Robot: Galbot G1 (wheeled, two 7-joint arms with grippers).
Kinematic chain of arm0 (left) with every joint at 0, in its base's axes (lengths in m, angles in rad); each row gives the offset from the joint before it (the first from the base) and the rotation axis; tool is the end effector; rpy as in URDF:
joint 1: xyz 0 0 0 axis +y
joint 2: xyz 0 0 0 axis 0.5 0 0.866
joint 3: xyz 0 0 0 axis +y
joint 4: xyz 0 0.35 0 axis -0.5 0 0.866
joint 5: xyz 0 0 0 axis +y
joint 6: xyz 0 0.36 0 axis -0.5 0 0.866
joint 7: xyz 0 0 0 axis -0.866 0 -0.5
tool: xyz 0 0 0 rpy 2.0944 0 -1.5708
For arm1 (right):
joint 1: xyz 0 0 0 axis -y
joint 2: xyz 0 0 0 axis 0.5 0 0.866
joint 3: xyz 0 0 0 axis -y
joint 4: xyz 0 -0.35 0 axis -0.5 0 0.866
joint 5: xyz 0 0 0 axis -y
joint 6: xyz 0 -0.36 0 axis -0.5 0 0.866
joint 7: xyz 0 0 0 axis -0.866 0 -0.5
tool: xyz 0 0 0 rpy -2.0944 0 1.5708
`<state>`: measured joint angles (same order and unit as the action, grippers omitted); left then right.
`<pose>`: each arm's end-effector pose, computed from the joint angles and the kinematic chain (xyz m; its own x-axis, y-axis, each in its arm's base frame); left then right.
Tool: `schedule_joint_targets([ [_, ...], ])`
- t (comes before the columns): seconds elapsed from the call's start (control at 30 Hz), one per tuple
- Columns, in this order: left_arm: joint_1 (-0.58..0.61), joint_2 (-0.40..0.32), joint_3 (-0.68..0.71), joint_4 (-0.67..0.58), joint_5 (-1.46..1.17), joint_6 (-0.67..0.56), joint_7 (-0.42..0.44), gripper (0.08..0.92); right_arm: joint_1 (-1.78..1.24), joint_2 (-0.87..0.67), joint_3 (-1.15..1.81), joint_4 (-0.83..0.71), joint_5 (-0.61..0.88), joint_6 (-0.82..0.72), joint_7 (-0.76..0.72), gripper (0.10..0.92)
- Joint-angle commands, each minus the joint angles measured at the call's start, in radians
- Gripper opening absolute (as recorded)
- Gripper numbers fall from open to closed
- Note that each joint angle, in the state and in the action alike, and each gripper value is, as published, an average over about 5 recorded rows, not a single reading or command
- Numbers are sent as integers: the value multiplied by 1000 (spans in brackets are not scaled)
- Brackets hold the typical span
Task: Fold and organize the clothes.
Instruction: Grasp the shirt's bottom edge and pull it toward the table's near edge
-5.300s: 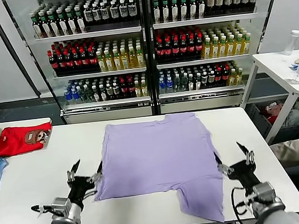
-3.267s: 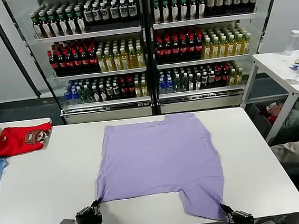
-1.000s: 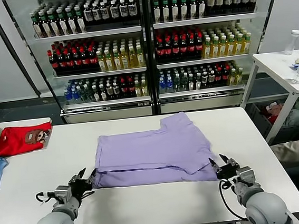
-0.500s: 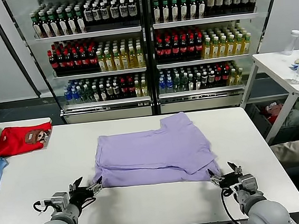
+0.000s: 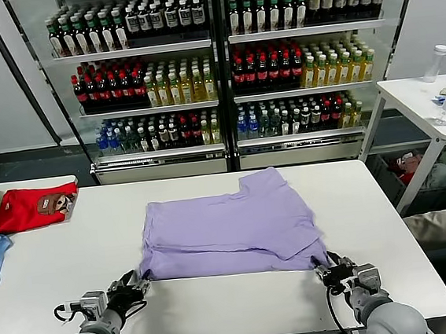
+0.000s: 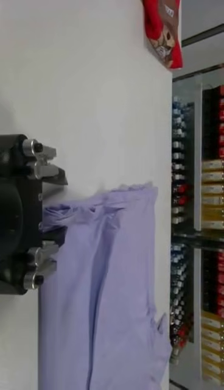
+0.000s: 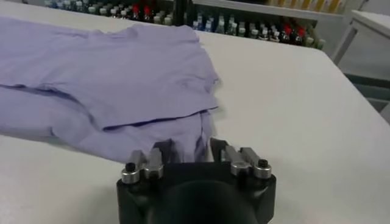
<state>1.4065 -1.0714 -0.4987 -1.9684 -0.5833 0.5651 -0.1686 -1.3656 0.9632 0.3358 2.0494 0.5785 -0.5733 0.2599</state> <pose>0.2442 0.0936 -0.2935 -0.8264 0.0726 0.5584 0.0641 0.9973 -0.0347 0.2401 -0.0562 -0.2743 -0.8271 -0.1288 0.5470 -0.1911 0.9798 -0.0582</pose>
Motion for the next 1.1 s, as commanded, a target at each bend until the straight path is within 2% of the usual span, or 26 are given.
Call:
schedule_joint_targets([
  [0.03, 6, -14, 6, 1, 3, 17, 5, 403, -1, 6, -2, -1, 16, -2, 1, 284],
  [0.2, 38, -17, -9, -55, 12, 16, 8, 256, -48, -13, 30, 72, 17, -2, 1, 148],
  [0.4, 257, 26, -111, -283, 13, 15, -5, 109, -285, -57, 217, 318, 43, -4, -2, 121],
  [0.57, 394, 61, -169, -337, 28, 13, 3, 95, -479, -56, 270, 426, 18, -4, -1, 121],
  [0.83, 457, 83, -213, -319, 142, 15, 49, 95, -582, -42, 242, 446, -61, -4, -4, 128],
  [1.0, 405, 90, -266, -315, 116, 16, 49, 113, -537, -43, 251, 482, -59, -4, -3, 238],
  [1.1, 367, 101, -299, -352, 86, 14, 47, 180, -457, -54, 288, 516, 1, -5, 2, 325],
])
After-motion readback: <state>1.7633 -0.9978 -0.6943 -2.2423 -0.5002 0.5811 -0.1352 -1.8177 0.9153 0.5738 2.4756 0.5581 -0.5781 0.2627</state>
